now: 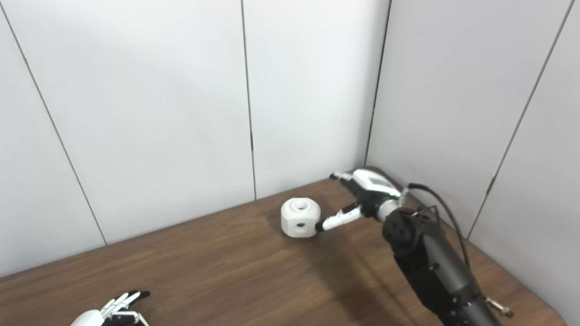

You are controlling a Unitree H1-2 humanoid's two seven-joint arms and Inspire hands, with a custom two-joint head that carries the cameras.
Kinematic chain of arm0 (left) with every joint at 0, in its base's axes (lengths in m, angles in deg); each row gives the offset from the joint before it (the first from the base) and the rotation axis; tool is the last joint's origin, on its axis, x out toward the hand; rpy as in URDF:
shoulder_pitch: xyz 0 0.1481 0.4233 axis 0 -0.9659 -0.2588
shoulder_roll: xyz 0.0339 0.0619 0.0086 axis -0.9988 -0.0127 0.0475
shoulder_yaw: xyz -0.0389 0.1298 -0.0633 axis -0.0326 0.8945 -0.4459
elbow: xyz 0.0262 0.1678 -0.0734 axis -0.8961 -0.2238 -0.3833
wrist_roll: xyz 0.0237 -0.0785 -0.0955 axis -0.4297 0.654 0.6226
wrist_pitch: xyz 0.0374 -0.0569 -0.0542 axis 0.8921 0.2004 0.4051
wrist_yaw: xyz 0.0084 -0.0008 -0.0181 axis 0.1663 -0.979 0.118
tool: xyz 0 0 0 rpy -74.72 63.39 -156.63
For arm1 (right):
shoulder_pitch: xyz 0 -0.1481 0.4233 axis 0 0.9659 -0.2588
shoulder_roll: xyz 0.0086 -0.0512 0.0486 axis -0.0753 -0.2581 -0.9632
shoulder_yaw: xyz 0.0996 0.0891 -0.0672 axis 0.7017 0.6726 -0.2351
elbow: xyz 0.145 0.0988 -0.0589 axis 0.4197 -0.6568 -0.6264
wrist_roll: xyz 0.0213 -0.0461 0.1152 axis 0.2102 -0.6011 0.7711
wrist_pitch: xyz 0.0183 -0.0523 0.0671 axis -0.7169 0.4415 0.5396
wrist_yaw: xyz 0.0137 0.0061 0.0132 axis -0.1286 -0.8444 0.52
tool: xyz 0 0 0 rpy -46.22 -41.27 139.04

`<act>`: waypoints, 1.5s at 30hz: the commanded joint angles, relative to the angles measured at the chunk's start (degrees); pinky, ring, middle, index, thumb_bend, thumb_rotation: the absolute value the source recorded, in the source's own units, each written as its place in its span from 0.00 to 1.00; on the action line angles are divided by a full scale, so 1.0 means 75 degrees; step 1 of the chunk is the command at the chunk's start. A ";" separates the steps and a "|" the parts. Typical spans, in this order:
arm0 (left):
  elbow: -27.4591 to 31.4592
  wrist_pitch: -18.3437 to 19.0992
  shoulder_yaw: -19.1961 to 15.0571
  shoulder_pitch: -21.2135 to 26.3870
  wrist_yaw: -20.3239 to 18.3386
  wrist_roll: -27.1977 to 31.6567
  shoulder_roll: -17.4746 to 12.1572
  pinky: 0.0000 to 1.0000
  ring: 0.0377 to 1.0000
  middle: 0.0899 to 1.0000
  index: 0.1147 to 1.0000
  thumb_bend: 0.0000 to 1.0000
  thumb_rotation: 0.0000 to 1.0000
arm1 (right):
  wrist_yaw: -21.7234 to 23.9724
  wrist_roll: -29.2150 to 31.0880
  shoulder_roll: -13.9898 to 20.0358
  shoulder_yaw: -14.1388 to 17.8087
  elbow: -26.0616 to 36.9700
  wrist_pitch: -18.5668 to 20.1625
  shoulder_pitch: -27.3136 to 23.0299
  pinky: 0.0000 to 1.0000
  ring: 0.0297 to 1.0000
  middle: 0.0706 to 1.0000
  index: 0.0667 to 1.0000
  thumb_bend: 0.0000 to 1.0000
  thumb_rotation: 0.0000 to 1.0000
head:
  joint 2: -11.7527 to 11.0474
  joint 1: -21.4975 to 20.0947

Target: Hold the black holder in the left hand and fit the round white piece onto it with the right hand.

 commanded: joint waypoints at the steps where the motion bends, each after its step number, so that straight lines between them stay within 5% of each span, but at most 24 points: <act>1: 0.0125 -0.0053 -0.0031 0.0065 0.0041 -0.0136 -0.0118 1.00 0.98 0.94 0.41 0.51 0.04 | -0.0245 0.0006 0.0395 -0.0063 -0.0070 -0.0239 -0.0499 0.76 0.97 0.98 0.92 1.00 0.53 | -0.0032 0.0006; 17: 0.0266 -0.0065 0.0009 0.0010 -0.0033 -0.0137 -0.0124 1.00 0.97 0.93 0.41 0.51 0.04 | -0.0292 -0.0021 0.0322 -0.1580 -0.1322 -0.0724 -0.1324 0.96 1.00 1.00 0.93 1.00 0.50 | -0.0116 0.0175; 29: 0.0306 -0.0052 -0.0005 -0.0044 -0.0078 -0.0144 -0.0153 1.00 0.96 0.93 0.41 0.51 0.04 | -0.0574 -0.0072 0.0268 -0.1920 -0.1808 -0.1061 -0.1693 0.95 1.00 1.00 0.92 1.00 0.50 | -0.0231 0.0207; 45: 0.0410 -0.0035 0.0029 -0.0163 -0.0097 -0.0167 -0.0135 1.00 0.97 0.92 0.41 0.51 0.04 | -0.0956 -0.0012 0.0451 -0.1846 -0.2261 -0.1191 -0.2027 0.92 1.00 1.00 0.90 0.97 0.49 | -0.0331 0.0273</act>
